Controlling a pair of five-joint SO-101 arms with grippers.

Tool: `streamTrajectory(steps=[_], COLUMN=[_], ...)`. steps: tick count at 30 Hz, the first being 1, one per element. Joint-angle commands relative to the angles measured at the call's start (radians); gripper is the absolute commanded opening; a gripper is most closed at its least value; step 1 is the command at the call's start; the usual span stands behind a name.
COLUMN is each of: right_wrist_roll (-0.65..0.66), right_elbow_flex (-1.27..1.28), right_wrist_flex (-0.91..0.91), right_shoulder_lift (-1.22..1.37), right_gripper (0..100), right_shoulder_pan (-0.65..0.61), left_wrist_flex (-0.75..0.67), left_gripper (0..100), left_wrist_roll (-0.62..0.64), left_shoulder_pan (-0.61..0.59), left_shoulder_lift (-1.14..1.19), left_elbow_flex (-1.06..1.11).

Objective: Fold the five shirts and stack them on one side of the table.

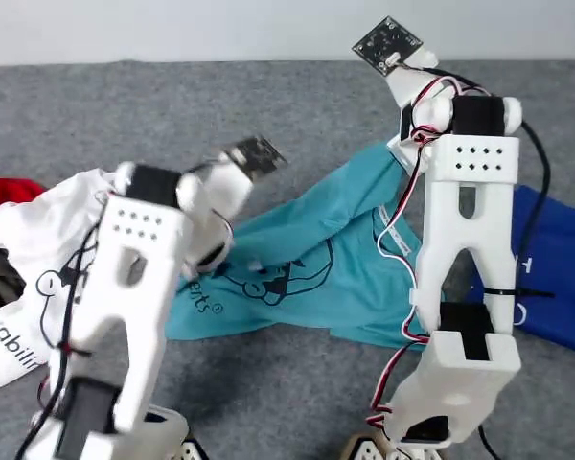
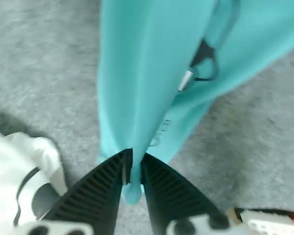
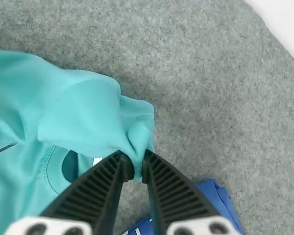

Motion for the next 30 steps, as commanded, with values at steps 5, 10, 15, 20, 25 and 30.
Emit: streamTrajectory(steps=[5, 10, 15, 20, 25, 30], right_wrist_roll=[-0.009, -0.011, -0.011, -0.011, -0.052, -0.058], right_elbow_flex=[-0.012, -0.012, -0.012, -0.012, -0.012, -0.012], right_wrist_flex=[-0.001, 0.001, 0.001, 0.002, 0.002, 0.002], right_shoulder_lift=[-0.019, -0.019, -0.019, -0.021, -0.021, -0.021], right_gripper=[0.9, 0.9, 0.9, 0.9, 0.9, 0.9], right_shoulder_pan=[-0.002, -0.004, -0.005, -0.007, -0.008, -0.008], left_wrist_flex=[-0.115, -0.31, -0.25, -0.126, -0.121, -0.288], left_gripper=[9, 19, 19, 15, 12, 12], left_wrist_roll=[0.048, 0.097, 0.1, 0.097, 0.094, 0.094], left_shoulder_pan=[-0.005, -0.087, -0.075, -0.02, -0.005, -0.04], left_shoulder_lift=[-0.066, 0.078, 0.138, 0.138, 0.163, 0.276], left_elbow_flex=[0.168, 0.246, 0.13, 0.007, 0.007, 0.093])
